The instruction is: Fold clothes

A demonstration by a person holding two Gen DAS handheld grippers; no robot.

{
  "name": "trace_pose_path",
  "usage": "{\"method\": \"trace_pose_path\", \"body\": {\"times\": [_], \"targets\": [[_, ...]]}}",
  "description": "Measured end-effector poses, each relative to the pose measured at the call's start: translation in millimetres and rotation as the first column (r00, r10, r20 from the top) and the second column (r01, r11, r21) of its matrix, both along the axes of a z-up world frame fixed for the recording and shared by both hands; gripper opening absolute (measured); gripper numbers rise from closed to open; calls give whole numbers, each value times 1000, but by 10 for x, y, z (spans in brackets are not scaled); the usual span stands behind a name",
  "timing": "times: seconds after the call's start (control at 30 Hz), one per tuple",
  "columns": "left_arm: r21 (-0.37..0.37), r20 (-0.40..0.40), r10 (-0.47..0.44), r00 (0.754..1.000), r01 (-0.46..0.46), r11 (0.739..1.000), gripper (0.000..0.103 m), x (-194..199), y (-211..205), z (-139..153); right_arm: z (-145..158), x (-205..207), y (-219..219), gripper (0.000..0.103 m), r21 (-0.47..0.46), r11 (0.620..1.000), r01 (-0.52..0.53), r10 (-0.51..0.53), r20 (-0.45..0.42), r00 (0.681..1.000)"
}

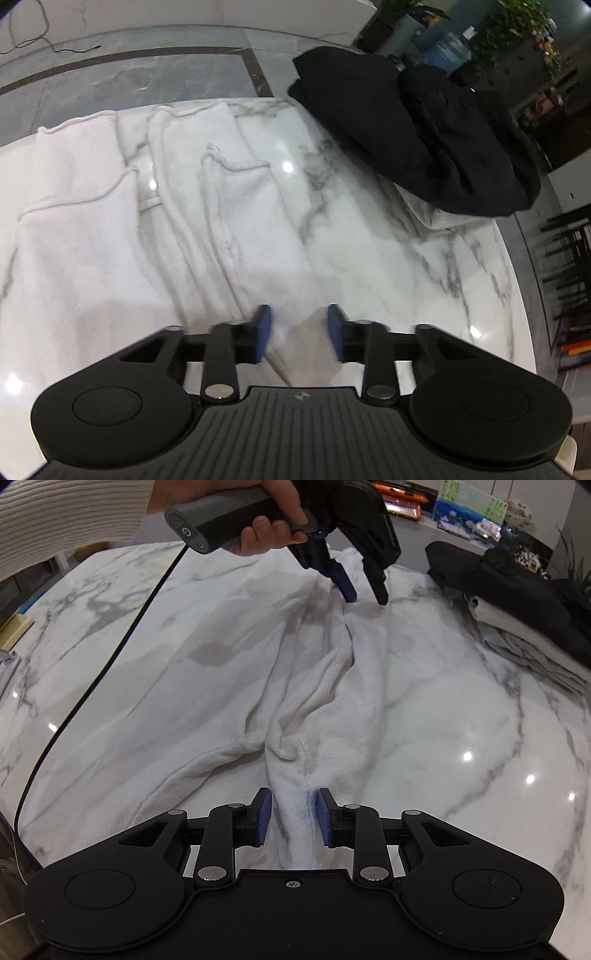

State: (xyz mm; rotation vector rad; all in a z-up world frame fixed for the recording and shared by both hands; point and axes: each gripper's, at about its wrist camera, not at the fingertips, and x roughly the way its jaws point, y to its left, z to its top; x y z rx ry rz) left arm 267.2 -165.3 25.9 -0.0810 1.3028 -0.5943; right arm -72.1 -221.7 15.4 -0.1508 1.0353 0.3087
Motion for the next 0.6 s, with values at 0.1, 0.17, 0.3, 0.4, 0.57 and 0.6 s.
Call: {"method": "trace_pose_path", "body": {"times": [0.1, 0.17, 0.3, 0.4, 0.57, 0.6], "targets": [[25, 30, -4, 1000, 3, 1000, 0, -5, 43, 47, 78, -25, -72, 8, 16, 1000, 9, -9, 15, 1000], [53, 48, -10, 999, 7, 999, 0, -24, 88, 106, 192, -82, -93, 8, 38, 999, -10, 8, 33, 999], [63, 36, 3, 999, -5, 998, 0, -45, 212, 159, 305, -173, 16, 8, 39, 995, -96, 95, 29, 995], [13, -9, 11, 1000, -11, 1000, 2, -96, 273, 191, 136, -182, 154, 8, 2, 987, -161, 161, -15, 987], [-2, -64, -31, 998, 31, 1000, 16, -345, 232, 218, -67, -157, 210, 8, -20, 987, -160, 159, -32, 987], [7, -78, -34, 996, 34, 999, 16, -397, 212, 200, -71, -152, 208, 8, -19, 987, -157, 156, -32, 987]]}}
